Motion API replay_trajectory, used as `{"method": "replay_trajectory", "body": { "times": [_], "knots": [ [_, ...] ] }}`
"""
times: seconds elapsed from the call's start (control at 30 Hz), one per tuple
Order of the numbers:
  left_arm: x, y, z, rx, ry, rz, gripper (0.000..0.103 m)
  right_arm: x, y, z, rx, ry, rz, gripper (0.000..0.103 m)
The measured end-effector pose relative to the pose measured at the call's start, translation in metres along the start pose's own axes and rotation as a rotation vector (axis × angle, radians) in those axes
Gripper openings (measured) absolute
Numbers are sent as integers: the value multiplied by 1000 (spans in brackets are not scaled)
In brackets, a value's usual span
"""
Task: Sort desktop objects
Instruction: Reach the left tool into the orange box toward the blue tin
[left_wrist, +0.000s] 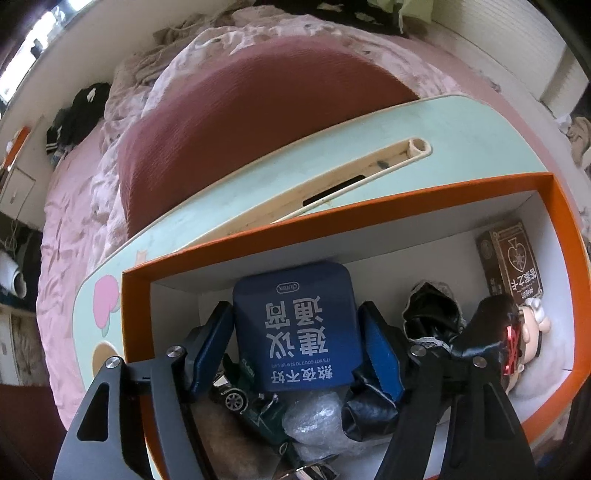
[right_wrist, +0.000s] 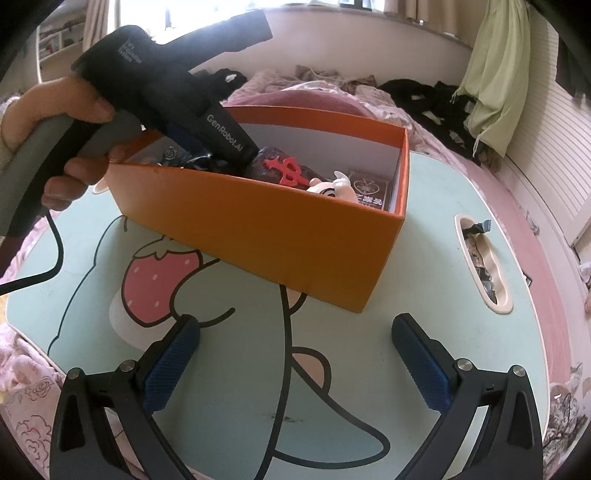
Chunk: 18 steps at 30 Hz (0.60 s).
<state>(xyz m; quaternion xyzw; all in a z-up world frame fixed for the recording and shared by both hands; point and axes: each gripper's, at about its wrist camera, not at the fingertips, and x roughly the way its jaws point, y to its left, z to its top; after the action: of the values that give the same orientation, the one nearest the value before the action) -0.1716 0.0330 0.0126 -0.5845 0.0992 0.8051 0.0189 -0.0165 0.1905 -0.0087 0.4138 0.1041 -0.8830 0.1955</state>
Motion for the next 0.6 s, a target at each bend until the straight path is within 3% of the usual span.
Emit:
{"method": "replay_trajectory", "body": {
  "times": [0.07,0.17,0.37,0.4,0.43,0.47,0.6],
  "knots": [
    [-3,1,1,-6,-18,-19,68,0,1,0,0,0,0,103],
    [-10,10,-4,-57,-54,-112,68,-1,1,-1,0,0,0,103],
    [-55,34,-16,-151,-214,-253,65,-1,2,-1,0,-1,0,103],
    [-67,37,-20,-164,-243,-297,37,-1,2,-1,0,-1,0,103],
    [-77,41,-21,-178,-255,-336,27,-1,1,-1,0,-1,0,103],
    [-90,44,-25,-191,-282,-362,21,-1,1,-1,0,-1,0,103],
    [-117,47,-38,-182,-347,-341,21,0,-1,0,0,-1,0,103]
  ]
}}
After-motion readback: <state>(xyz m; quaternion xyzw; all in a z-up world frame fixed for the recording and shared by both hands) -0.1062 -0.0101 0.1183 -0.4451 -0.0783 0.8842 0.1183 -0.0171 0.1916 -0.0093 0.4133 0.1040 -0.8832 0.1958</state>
